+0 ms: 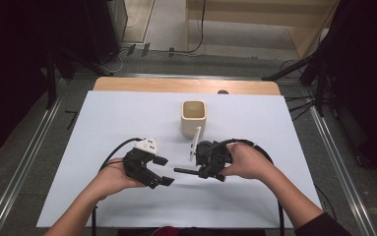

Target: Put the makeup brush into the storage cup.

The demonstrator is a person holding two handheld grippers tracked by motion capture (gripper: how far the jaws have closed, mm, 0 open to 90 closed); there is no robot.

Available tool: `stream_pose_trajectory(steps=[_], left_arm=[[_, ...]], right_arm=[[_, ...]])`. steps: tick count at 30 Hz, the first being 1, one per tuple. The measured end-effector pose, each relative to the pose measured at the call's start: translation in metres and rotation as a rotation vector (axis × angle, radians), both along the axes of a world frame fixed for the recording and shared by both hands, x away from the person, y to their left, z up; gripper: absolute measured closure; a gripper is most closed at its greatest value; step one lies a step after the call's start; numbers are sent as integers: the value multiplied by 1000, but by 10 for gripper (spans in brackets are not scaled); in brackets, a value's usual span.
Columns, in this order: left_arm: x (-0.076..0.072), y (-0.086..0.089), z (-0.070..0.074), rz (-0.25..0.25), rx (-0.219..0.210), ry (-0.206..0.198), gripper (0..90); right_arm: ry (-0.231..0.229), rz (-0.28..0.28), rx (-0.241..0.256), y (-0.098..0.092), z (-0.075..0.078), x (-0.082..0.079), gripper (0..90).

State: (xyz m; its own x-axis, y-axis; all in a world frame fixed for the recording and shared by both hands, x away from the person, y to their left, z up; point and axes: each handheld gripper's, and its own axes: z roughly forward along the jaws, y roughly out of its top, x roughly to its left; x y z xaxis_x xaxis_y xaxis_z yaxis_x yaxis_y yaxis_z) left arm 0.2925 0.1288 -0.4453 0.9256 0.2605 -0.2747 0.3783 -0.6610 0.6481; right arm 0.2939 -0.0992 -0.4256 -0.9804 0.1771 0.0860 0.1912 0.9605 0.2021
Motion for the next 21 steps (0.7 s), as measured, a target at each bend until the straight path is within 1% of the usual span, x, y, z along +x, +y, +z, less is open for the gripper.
stream_pose_trajectory(steps=[4,5,6,7,8,10,11,12,13,14,15,16,17,18,19,20,21], left_arm=[[2,-3,-1,-4,-5,10,271],[3,-5,-3,0,-14,26,274],[4,-5,-3,3,-6,38,275],[4,-5,-3,3,-6,38,286],[6,-6,-4,5,-4,58,292],[7,-9,-6,4,-2,79,293],[8,-10,-8,-4,-1,97,304],[8,-11,-9,-1,-3,111,304],[8,-11,-9,-1,-3,111,307],[10,-13,-10,3,-2,134,312],[11,-13,-11,4,-4,141,316],[12,-13,-12,3,-1,150,323],[12,-14,-13,9,-4,162,329],[12,-14,-13,9,-4,162,335],[13,-15,-14,1,6,170,346],[13,-15,-14,1,6,170,358],[14,-15,-15,0,4,187,367]], right_arm=[[-8,15,-2,3,0,-2,794],[-17,33,-4,5,0,-3,794],[-20,44,-7,6,0,-3,794],[-27,48,-6,6,0,-3,794],[-26,56,-6,7,1,-3,794],[-27,58,-8,7,2,-3,794],[-32,59,-6,8,2,-5,794],[-28,65,-5,9,2,-5,794],[-28,65,-5,9,2,-5,794],[-30,76,-12,10,3,-5,794],[-36,77,-5,11,2,-5,793],[-34,69,-11,12,2,-6,793],[-36,77,-4,12,2,-6,793],[-36,77,-4,12,2,-6,793],[-34,93,-7,14,2,-6,793],[-37,93,-4,15,2,-7,793],[-39,102,-1,16,2,-8,793]])
